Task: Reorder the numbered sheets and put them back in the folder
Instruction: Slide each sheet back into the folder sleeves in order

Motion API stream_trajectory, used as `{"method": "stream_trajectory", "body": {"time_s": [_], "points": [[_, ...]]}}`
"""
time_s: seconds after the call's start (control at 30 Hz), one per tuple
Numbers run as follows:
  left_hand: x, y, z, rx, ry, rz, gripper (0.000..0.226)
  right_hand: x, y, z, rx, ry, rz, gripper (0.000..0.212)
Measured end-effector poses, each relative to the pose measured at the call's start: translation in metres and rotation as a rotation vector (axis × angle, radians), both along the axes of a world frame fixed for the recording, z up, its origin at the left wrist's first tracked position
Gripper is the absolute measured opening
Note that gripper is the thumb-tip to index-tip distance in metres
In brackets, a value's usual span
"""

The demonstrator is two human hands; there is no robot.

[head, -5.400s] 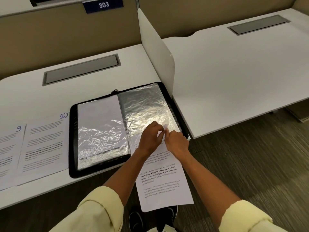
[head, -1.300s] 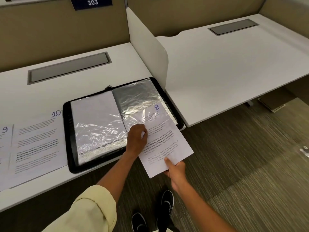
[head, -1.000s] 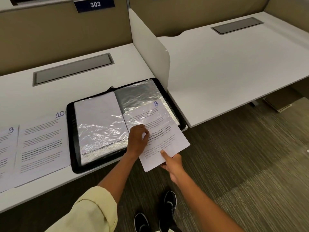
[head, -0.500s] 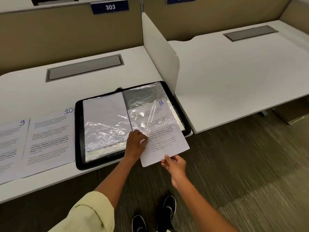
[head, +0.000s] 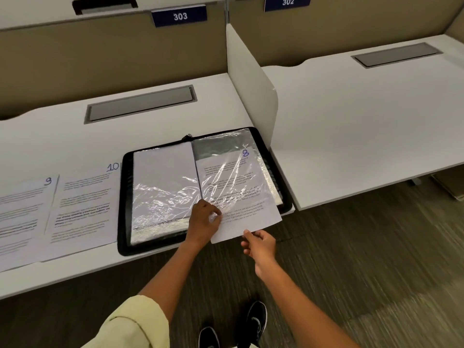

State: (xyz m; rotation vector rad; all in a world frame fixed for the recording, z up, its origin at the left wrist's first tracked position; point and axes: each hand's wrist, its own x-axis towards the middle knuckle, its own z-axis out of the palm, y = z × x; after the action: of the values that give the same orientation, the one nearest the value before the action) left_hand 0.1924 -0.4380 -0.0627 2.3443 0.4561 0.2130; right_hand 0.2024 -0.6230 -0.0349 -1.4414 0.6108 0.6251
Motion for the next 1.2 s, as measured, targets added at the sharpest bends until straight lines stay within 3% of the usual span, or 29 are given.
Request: {"method": "stream_trajectory", "body": {"time_s": [0.63, 1.2], "points": [[-0.003, -0.013, 0.013, -0.137, -0.02, 0.176, 0.018, 0.041, 0.03, 0.011, -0.154, -0.083, 0.11, 0.006], [-0.005, -0.004, 0.015, -0.239, -0.002, 0.103, 0.021, 0.068, 0.061, 0.008, -0.183, -0.172, 0.076, 0.011]]}}
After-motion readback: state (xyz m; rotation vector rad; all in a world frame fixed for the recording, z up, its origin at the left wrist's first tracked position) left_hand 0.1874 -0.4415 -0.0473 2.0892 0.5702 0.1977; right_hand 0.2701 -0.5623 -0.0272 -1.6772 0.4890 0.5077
